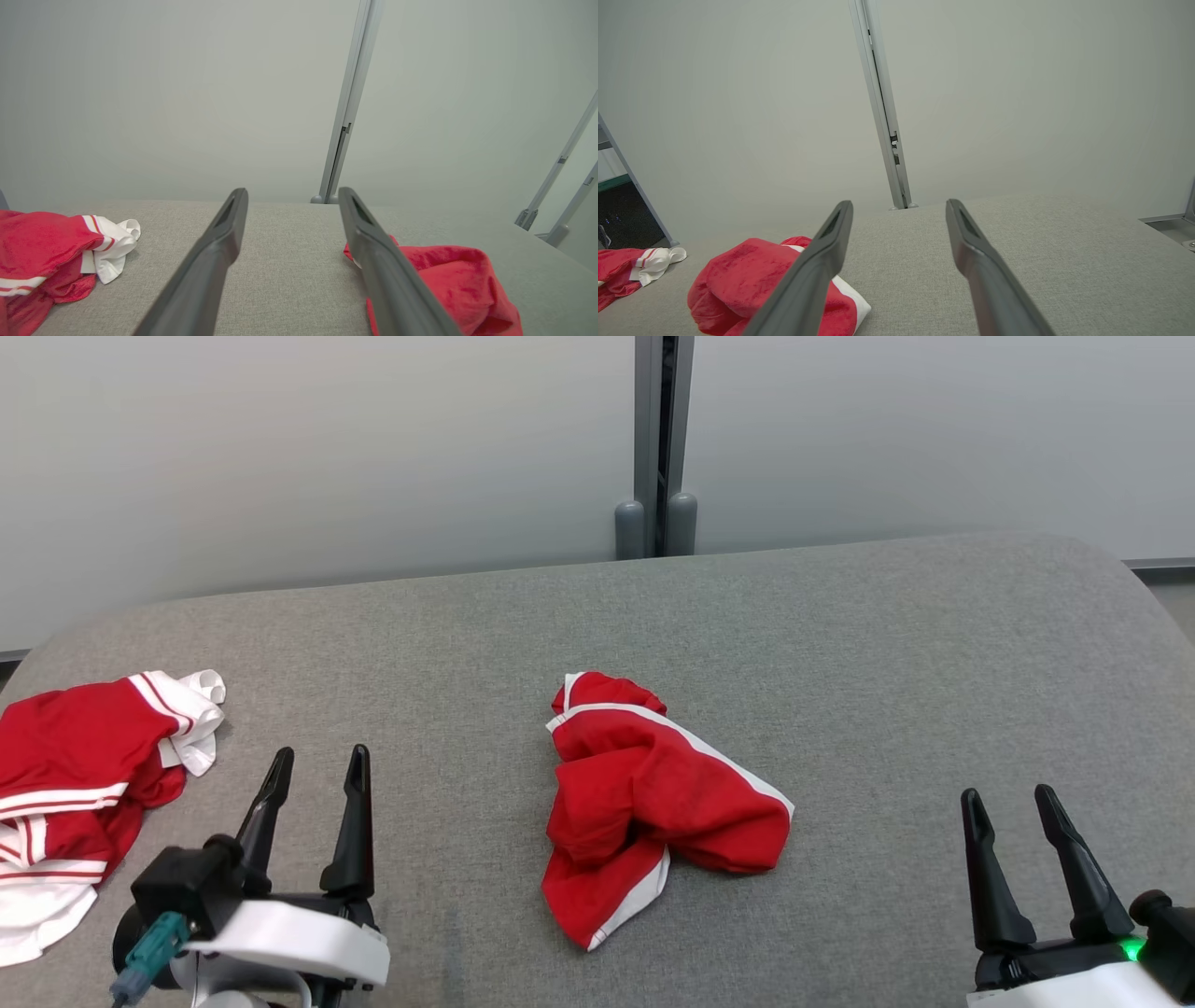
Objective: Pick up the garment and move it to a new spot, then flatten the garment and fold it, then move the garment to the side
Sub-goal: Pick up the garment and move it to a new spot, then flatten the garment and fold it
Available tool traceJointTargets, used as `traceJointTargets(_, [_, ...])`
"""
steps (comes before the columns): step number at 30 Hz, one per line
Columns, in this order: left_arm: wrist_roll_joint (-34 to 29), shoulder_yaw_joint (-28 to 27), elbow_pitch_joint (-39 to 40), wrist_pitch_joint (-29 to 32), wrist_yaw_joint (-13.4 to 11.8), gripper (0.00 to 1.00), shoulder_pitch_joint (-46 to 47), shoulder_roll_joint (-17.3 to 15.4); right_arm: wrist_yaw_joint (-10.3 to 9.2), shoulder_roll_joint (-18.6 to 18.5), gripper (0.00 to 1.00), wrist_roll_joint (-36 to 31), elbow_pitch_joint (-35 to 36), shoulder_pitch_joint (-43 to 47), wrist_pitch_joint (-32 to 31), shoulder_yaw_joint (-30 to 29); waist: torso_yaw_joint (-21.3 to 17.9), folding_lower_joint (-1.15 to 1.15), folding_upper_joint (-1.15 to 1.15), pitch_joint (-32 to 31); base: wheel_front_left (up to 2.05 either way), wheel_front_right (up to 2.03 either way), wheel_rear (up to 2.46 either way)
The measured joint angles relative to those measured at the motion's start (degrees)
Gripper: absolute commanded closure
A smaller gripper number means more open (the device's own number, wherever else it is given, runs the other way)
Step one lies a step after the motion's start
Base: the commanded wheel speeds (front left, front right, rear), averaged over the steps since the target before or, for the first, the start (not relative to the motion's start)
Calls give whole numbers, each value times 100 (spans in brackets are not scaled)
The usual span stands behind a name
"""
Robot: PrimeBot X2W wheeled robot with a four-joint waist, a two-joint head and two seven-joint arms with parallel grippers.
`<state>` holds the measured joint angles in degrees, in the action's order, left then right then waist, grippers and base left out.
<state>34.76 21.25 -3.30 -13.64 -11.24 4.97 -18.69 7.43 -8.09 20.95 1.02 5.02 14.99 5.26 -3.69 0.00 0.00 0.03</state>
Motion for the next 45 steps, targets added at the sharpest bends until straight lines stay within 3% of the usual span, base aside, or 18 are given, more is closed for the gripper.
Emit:
traceJointTargets(10, [-323,-199,209,-135,-33,0,-604,345,0,-21,0,27,7,47,0,-46,18,0,0,22,0,0,0])
traceJointTargets(25, [-762,-641,245,-146,224,0,-695,711,0,-73,0,75,-35,27,0,85,-37,0,0,25,0,0,0])
traceJointTargets(45, [-1107,-820,74,-146,522,0,-713,1021,0,-201,0,167,-185,16,-2,263,43,0,0,1,0,0,0])
